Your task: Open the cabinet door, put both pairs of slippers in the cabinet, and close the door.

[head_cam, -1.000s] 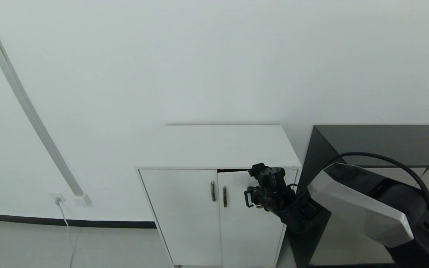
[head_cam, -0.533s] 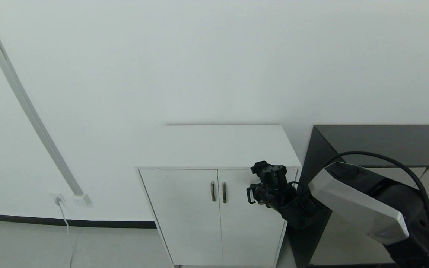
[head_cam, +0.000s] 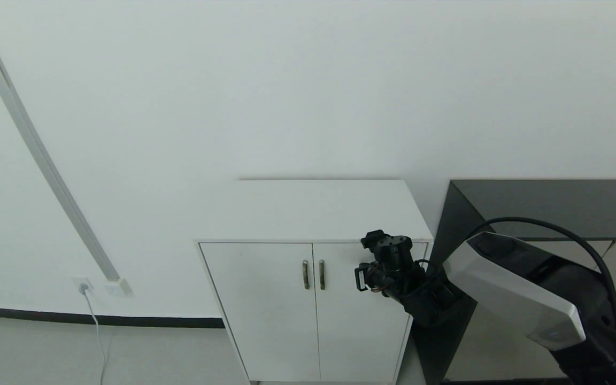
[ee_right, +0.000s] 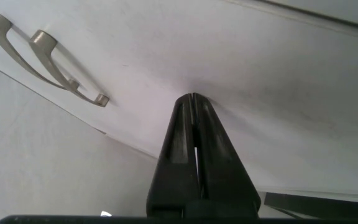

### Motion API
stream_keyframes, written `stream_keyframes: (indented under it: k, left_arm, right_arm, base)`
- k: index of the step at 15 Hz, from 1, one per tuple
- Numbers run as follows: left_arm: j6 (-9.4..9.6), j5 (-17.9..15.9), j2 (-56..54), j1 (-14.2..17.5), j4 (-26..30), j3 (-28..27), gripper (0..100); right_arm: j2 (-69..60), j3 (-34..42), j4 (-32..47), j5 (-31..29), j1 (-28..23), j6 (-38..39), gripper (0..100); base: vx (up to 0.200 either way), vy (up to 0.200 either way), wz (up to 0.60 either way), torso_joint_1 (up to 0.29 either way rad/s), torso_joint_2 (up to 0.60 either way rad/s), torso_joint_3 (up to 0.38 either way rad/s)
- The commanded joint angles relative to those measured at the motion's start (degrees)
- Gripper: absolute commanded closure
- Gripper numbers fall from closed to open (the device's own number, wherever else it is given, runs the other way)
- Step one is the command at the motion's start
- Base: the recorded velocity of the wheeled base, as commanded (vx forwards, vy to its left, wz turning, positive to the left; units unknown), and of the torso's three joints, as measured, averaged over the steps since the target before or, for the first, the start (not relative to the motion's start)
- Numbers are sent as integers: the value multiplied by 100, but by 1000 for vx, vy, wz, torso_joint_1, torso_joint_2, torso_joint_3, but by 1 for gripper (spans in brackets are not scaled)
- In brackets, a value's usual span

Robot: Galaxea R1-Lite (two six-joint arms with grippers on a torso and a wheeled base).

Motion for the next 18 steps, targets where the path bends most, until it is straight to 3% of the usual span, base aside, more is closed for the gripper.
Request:
stream_keyframes:
  k: [1,18]
  left_arm:
    - [-4,1,5,0,-2,1,100]
    - [-4,1,5,0,-2,1,100]
  right_arm:
    - [82,-115,0,-8,-1,-1,100]
    - [118,-362,193,-16,-80,-18,100]
  base:
    - [0,0,0,0,0,0]
    - [0,0,0,0,0,0]
